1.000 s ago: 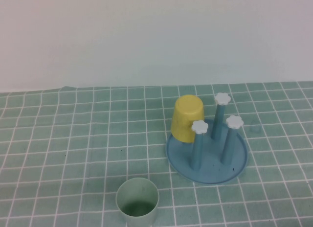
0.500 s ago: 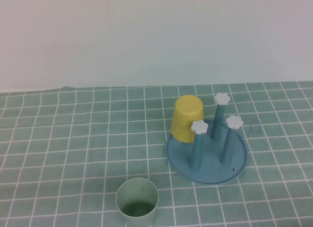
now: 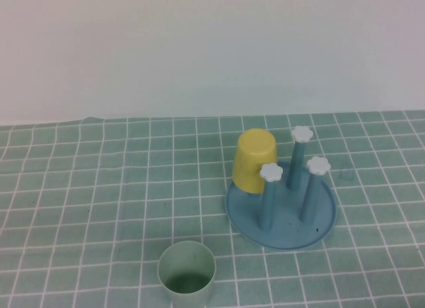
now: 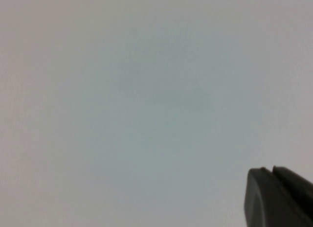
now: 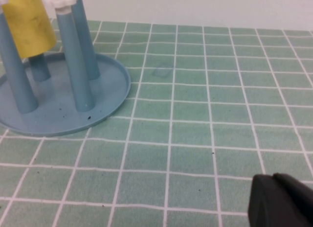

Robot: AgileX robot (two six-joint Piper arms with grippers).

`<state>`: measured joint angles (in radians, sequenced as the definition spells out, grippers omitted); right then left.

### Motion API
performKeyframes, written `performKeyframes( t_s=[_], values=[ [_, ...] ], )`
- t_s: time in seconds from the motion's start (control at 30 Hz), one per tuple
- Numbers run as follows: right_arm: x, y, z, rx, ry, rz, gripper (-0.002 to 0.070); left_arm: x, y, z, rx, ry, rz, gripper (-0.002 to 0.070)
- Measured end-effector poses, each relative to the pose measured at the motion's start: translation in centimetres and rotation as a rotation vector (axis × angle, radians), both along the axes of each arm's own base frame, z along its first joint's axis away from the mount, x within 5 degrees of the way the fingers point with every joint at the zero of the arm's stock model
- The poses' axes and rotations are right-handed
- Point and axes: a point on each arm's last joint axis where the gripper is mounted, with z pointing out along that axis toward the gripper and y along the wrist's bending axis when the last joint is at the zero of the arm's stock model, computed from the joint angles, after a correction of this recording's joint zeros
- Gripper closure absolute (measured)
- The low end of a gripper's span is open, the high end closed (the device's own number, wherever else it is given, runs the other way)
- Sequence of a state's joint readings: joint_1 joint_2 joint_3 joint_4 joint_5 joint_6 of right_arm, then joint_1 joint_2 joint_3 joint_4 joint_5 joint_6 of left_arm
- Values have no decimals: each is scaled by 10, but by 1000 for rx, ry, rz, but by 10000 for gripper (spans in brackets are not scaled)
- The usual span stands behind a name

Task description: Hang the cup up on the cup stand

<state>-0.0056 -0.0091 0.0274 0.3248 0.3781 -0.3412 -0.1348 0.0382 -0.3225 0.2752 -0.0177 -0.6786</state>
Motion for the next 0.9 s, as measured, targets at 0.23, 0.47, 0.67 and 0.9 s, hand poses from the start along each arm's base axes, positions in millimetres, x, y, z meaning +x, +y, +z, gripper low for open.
performKeyframes(
  t_s=[0.23, 0.47, 0.67, 0.9],
  values=[
    [0, 0, 0, 0, 0, 0, 678, 28, -6, 16, 312, 329, -19, 675],
    [0, 0, 0, 0, 0, 0, 678, 54, -35, 23, 786, 557, -301, 675],
    [0, 0, 0, 0, 0, 0, 678, 72, -45, 27, 806, 521, -307, 675],
    [0, 0, 0, 0, 0, 0, 678, 90, -58, 16, 855, 696, -408, 675]
  ],
)
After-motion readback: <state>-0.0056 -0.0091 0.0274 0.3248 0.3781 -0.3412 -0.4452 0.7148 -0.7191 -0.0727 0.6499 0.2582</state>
